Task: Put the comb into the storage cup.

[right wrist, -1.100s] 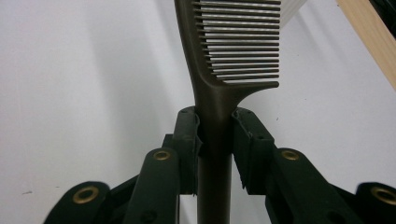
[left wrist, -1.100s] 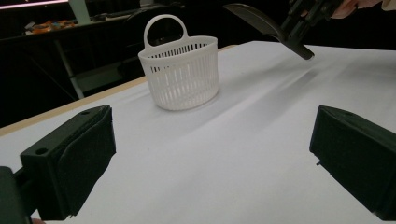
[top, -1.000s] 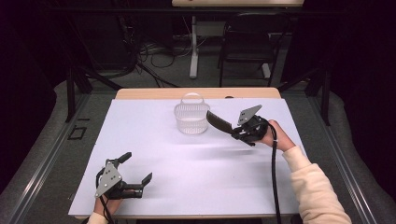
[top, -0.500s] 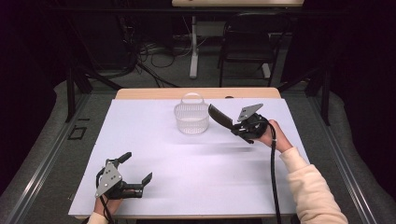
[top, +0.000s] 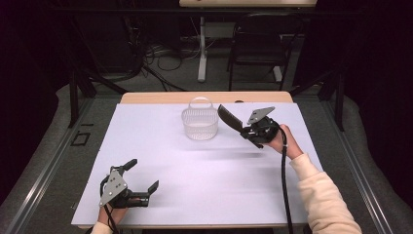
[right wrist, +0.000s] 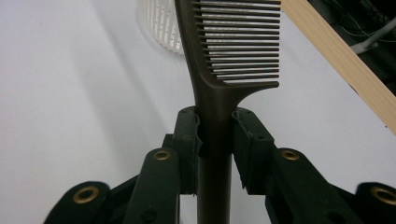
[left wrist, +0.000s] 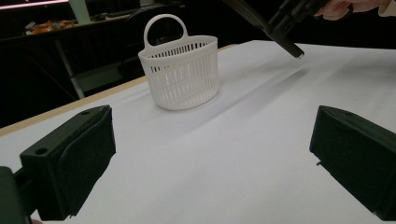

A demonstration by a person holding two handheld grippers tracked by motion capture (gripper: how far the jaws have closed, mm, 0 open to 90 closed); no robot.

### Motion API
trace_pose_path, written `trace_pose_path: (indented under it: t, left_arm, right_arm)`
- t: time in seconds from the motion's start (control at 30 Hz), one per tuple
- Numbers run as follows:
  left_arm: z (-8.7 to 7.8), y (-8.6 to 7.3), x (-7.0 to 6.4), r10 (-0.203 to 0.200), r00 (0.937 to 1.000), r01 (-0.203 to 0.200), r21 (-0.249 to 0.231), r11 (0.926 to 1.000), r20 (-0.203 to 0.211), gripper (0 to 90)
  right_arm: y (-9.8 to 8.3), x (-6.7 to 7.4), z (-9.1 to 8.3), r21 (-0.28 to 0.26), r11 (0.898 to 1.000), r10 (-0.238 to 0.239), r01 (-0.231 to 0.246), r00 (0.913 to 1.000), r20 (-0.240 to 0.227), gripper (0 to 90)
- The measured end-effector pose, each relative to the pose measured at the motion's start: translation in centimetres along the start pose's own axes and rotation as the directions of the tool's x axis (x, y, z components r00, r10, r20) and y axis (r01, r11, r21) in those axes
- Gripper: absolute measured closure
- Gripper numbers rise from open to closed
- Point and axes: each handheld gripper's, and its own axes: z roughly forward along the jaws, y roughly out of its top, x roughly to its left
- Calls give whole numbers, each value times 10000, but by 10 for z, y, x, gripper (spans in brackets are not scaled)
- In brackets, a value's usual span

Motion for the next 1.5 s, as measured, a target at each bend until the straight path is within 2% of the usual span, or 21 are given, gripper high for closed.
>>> trace_pose_path:
  t: [0.5,1.5]
  left_arm:
    - [0,0,-1,-15,10000,15,1,10000,54,1]
    - [1,-1,0,8,9999,-9,123,9999,113,3]
  right_arm:
    - [6,-1,0,-315,9995,2,1,9999,110,722]
    - [17,-4,1,-790,9957,516,-488,9981,343,721]
